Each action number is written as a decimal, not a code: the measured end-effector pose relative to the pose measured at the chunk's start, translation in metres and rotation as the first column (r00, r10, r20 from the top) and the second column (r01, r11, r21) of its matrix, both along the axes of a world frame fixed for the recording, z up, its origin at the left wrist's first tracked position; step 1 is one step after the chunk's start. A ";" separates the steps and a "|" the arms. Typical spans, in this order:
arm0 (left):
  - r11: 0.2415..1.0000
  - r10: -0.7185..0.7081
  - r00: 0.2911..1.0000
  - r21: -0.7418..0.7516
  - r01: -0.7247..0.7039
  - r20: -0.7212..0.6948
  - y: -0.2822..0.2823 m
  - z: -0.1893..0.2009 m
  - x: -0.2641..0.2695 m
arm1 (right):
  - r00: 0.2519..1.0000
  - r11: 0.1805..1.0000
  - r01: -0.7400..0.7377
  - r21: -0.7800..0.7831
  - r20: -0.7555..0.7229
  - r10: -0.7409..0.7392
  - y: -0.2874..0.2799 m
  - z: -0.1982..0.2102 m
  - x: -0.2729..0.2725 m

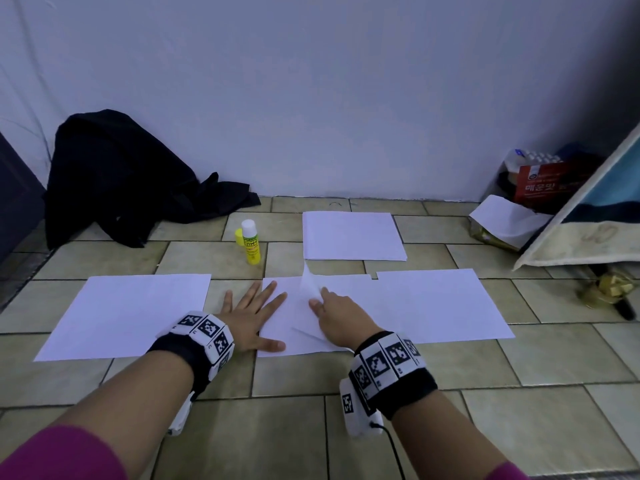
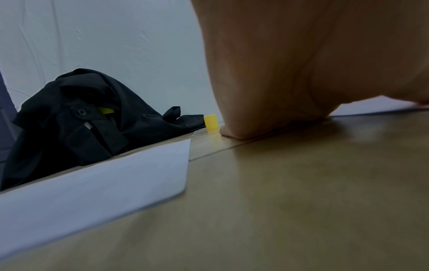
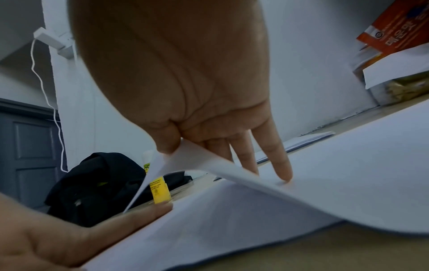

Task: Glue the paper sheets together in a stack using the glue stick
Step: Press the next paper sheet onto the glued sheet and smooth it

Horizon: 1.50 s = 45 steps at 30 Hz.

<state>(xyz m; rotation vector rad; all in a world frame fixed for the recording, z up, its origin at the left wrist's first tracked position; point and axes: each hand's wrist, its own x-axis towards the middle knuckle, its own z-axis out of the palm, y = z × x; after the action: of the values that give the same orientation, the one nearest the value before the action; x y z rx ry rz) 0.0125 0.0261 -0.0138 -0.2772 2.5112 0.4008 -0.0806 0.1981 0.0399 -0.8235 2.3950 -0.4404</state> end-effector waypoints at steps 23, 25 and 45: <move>0.990 0.023 0.997 -0.139 -0.013 0.070 0.008 0.008 0.000 | 0.979 0.963 -0.187 0.196 -0.042 0.199 -0.025 -0.032 0.013; 0.990 0.023 0.997 -0.138 -0.013 0.070 0.009 0.008 0.000 | 0.977 0.959 -0.191 0.210 -0.054 0.207 -0.027 -0.034 0.013; 1.000 0.014 1.000 -0.026 -0.014 -0.013 0.002 -0.001 0.000 | 0.985 0.991 -0.123 0.053 -0.118 0.129 -0.039 -0.045 0.010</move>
<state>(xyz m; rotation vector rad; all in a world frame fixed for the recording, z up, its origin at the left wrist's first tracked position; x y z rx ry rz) 0.0127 0.0284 -0.0146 -0.3038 2.5300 0.3766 -0.0707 0.1591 -0.0051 -1.0007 2.4356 -0.2926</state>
